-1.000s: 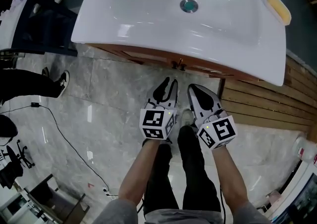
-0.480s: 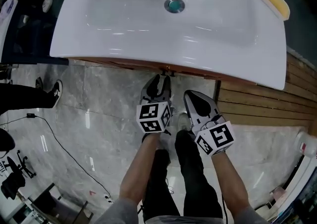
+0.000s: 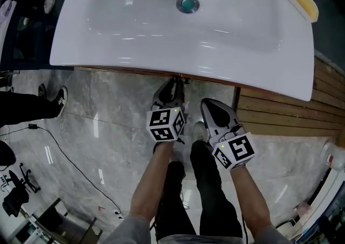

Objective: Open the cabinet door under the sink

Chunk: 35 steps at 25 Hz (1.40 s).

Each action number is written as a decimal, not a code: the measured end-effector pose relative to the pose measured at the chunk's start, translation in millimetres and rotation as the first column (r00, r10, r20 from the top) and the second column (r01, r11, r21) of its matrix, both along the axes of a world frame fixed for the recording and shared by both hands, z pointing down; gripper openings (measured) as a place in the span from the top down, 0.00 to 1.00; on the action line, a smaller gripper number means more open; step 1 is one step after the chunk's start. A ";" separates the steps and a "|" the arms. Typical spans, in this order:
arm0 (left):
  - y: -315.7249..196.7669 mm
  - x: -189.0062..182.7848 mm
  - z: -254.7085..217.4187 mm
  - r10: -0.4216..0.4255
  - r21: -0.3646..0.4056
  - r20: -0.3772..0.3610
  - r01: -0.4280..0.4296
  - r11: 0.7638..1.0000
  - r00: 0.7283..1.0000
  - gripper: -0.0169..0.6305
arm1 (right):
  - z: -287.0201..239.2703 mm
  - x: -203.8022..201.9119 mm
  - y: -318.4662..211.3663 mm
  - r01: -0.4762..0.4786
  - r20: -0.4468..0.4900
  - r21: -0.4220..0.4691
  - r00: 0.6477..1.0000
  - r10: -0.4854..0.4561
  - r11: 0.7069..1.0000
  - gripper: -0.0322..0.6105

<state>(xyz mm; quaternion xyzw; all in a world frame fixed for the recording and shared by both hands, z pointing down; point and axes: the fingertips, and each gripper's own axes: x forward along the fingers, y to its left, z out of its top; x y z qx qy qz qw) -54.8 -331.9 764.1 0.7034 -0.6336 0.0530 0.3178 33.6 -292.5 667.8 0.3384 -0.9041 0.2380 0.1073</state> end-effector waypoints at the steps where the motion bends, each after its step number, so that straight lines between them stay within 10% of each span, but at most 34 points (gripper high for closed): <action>1: -0.2 0.5 0.5 0.005 0.002 0.004 -0.005 1.000 1.000 0.83 | 0.1 0.5 -0.8 0.003 0.000 0.001 1.000 -0.003 1.000 0.94; 22: 33.2 -2.7 -0.6 0.017 -0.003 -0.056 -0.018 1.000 0.998 0.84 | 9.4 -7.2 12.9 0.091 0.032 -0.095 0.996 -0.088 0.991 0.94; 35: 72.1 -12.3 -5.0 0.173 0.086 -0.067 -0.167 0.982 0.983 0.84 | 16.4 -28.6 56.6 0.047 -0.012 -0.094 0.999 -0.048 0.994 0.94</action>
